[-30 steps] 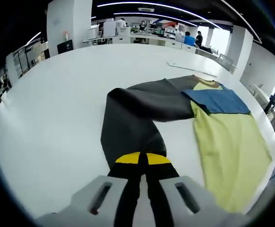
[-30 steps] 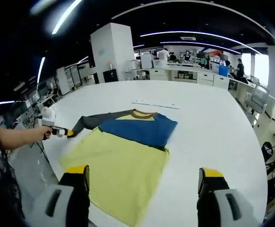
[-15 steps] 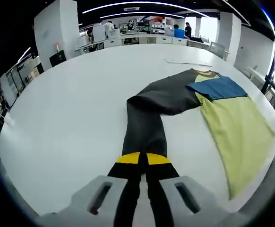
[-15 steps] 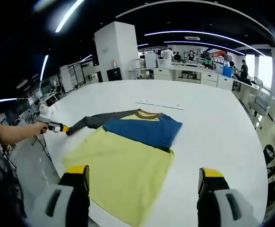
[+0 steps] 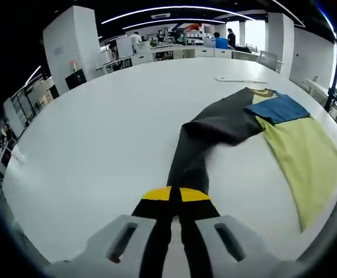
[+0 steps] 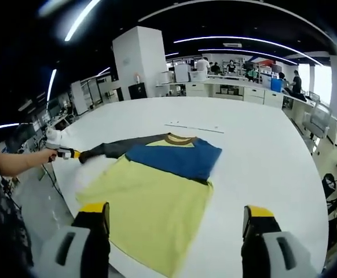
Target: Fold the garment on the visible template until the final outline fits inside the template.
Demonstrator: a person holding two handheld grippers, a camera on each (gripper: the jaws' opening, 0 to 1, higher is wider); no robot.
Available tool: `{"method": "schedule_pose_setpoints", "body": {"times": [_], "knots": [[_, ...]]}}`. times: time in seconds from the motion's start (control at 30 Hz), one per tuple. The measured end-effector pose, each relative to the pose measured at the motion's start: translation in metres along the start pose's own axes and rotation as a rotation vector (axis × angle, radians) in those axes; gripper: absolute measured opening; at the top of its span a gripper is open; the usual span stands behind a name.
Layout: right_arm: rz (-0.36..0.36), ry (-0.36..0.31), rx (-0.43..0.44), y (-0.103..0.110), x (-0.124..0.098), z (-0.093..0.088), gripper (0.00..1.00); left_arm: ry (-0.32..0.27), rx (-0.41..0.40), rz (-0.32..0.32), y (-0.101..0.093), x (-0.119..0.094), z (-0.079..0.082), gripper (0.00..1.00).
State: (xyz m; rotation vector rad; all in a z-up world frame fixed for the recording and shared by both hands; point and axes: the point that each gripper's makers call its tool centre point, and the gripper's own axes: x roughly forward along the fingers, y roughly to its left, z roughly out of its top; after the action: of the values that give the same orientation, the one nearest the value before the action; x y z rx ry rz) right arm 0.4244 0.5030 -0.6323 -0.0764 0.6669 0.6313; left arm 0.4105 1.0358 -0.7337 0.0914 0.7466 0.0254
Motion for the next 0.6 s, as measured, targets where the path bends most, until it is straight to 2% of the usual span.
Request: {"method": "schedule_pose_setpoints", "body": {"times": [0.13,0.23,0.33,0.6], "knots": [[0.001,0.005,-0.001,0.001,0.0,0.0,0.96,-0.01,0.003,0.013,0.01,0.0,0.001,0.0],[0.0,0.005,-0.001,0.002,-0.001,0.0,0.96,-0.008,0.046,0.023,0.017,0.001,0.0,0.0],[-0.001,0.002,0.003,0.002,-0.002,0.001,0.96,-0.001,0.036,0.032,0.025,0.0,-0.002,0.0],[0.004,0.003,0.009,0.004,-0.001,0.0,0.96,0.003,0.045,0.048,0.03,-0.003,-0.004,0.03]]}}
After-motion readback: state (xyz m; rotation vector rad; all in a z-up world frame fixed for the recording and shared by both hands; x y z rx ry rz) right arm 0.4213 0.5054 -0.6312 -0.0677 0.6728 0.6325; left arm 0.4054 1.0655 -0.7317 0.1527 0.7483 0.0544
